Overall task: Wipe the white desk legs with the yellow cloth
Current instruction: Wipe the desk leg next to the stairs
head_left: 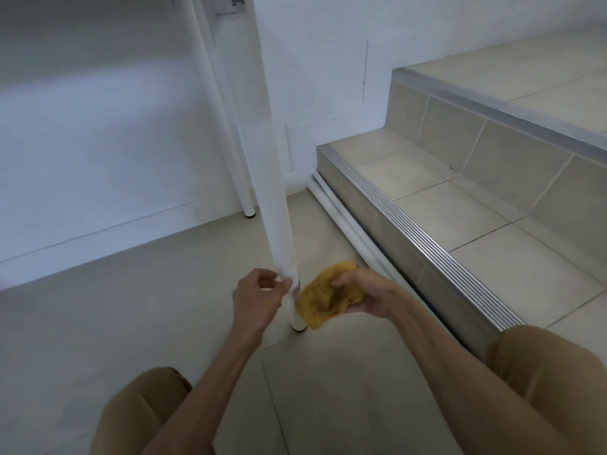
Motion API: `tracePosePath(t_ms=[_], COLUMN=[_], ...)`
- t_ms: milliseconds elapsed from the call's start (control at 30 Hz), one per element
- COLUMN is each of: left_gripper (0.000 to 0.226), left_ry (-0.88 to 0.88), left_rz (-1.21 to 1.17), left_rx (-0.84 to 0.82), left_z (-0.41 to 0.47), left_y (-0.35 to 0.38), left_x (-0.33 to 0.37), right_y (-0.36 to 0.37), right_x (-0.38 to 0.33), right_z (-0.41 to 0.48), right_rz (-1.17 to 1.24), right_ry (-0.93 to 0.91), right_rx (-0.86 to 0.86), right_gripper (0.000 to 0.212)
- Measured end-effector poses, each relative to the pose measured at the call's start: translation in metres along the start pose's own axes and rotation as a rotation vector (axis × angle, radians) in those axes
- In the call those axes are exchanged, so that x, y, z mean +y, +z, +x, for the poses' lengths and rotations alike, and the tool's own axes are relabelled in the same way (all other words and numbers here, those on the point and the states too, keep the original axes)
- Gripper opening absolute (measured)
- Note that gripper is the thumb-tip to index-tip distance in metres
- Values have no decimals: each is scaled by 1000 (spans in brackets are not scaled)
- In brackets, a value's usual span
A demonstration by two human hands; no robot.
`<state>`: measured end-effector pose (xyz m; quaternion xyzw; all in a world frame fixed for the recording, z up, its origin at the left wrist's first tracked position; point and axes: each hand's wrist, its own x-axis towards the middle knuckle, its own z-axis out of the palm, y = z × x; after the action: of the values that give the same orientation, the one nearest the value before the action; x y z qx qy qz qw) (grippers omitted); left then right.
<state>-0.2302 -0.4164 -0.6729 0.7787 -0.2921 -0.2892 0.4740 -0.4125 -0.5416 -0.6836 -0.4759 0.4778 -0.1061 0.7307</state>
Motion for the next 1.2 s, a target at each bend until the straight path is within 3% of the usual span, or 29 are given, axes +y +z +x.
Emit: tracePosePath(t_ms=[100,233,400,567,667,733,867,1000,1067,1200], left_gripper=[57,53,30,44,50,48,48,44,41,45], left_ry=[279,477,544,502,503,505,513,523,526,504], left_rz=[124,130,274,366,366,367,362,374,381,405], left_rx=[32,-23,-23,-102,-83,-67,-57,-58,-52,-104], left_z=[-1,-2,10,22,21,24,25,24,23,25], left_y=[-8,-6,-20,-26,-21,-19,-19,-19,-19,-21], left_x=[20,38,47,49,48,46,45,46,46,49], right_y=[7,54,142,156,160,154,121,100,104,119], right_x=[-2,2,21,49,69,87,114,96,78,49], right_z=[-4,-19,-14,33,59,75,88,82,67,32], right_rz=[202,414,191,13,-107,-129,-184,-188,-79,149], right_ry=[-49,-360,-749,-919,-900,-789,-539,-270,-292,-563], right_rx=[115,258,194,465,601,592,342,82,62,4], right_gripper=[27,29,72,85,83,80,68,66,65,78])
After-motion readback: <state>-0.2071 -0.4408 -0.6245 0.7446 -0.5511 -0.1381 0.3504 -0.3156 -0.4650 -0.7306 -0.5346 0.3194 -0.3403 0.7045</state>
